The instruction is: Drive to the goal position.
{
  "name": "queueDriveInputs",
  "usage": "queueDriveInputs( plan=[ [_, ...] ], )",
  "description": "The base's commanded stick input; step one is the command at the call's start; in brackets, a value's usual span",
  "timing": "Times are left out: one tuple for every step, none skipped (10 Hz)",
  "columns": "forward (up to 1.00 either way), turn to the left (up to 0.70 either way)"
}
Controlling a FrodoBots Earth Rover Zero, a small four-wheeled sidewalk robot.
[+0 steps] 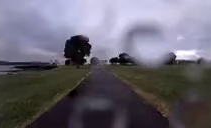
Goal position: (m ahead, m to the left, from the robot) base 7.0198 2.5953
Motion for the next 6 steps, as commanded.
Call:
queueDriveInputs(
  plan=[
    [0.70, 0.00],
    [0.70, 0.00],
    [0.70, 0.00],
    [0.70, 0.00],
    [0.70, 0.00],
    [0.70, 0.00]
  ],
)
